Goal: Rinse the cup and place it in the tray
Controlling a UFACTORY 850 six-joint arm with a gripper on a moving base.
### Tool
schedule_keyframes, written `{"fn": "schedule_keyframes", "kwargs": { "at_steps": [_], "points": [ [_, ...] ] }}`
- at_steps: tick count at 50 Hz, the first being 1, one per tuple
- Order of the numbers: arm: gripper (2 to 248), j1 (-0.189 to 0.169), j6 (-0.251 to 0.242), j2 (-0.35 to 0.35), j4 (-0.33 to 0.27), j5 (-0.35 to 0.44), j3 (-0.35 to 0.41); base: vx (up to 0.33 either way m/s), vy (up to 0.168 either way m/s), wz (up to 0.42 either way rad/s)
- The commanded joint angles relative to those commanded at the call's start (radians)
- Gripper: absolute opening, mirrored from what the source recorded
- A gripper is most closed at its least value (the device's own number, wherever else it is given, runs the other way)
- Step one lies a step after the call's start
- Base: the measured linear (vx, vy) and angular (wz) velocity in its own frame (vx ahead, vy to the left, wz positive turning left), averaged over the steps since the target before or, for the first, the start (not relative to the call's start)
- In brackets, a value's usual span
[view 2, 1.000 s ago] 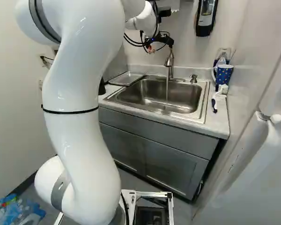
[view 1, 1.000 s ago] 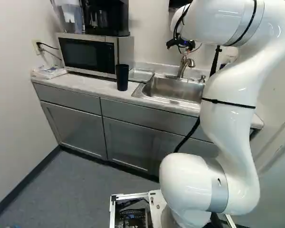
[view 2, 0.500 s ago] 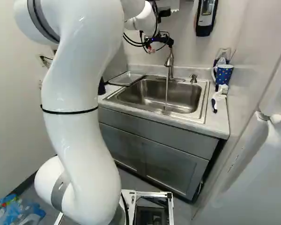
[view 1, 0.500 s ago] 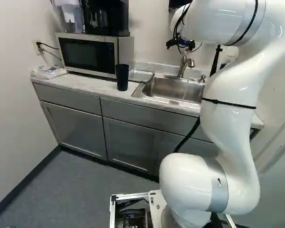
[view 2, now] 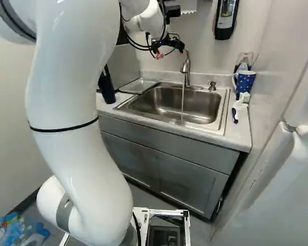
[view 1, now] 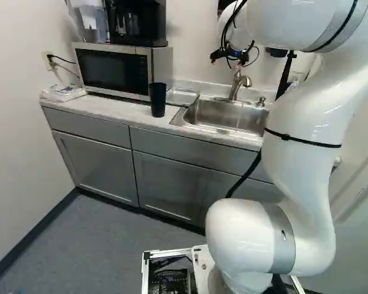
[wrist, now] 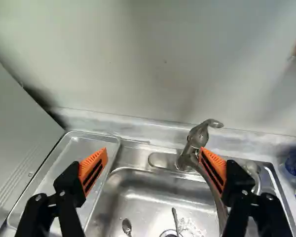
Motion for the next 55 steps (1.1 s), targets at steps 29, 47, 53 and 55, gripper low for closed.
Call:
{"fn": "schedule_keyframes", "kwargs": {
  "at_steps": [29, 47, 53, 55],
  "points": [
    [247, 0.053, 0.0, 0.133, 0.0, 0.0, 0.145, 0.0, 0.0, 0.0],
    [247, 0.075, 0.0, 0.22, 0.0, -0.071, 0.235, 0.0, 0.0, 0.0],
    [247, 0.072, 0.0, 0.251, 0.0, -0.122, 0.267, 0.0, 0.0, 0.0],
    [247, 0.071, 0.0, 0.263, 0.0, -0.143, 0.279, 0.0, 0.0, 0.0]
  ]
}}
